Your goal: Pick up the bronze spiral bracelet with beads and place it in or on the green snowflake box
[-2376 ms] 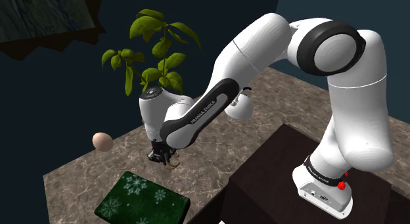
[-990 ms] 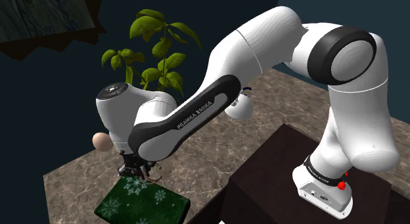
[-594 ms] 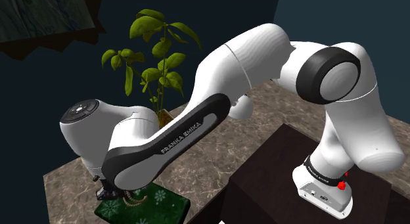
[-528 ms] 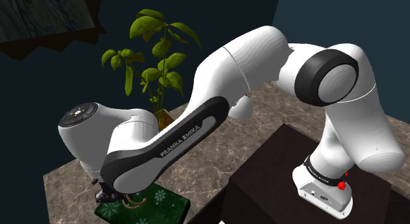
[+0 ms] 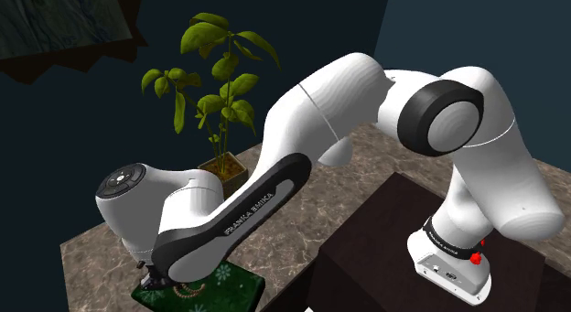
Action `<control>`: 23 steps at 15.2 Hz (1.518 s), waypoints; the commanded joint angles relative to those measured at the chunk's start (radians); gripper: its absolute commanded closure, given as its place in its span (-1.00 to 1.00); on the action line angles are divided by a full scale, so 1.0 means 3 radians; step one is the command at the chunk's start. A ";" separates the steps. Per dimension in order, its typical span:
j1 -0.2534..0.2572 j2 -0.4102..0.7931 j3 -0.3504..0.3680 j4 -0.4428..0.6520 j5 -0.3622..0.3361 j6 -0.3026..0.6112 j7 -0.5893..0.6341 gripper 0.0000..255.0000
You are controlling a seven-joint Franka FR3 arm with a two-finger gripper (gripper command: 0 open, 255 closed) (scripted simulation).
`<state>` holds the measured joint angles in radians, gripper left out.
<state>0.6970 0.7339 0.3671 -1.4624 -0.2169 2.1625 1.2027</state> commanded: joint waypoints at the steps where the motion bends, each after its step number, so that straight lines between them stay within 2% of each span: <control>1: 0.0007 0.0042 -0.0011 -0.0019 -0.0014 0.0062 0.0006 1.00; 6: 0.0027 0.0170 -0.0044 -0.0033 -0.0052 0.0201 0.0019 1.00; 14: 0.0027 0.0170 -0.0044 -0.0033 -0.0052 0.0201 0.0019 1.00; 15: 0.0026 0.0170 -0.0044 -0.0033 -0.0052 0.0201 0.0019 -1.00; 20: 0.0026 0.0170 -0.0044 -0.0033 -0.0052 0.0201 0.0019 -1.00; 23: -0.0016 -0.0026 0.0005 -0.0012 0.0006 -0.0012 -0.0012 -1.00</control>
<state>0.6996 0.7480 0.3636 -1.4632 -0.2214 2.1779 1.2045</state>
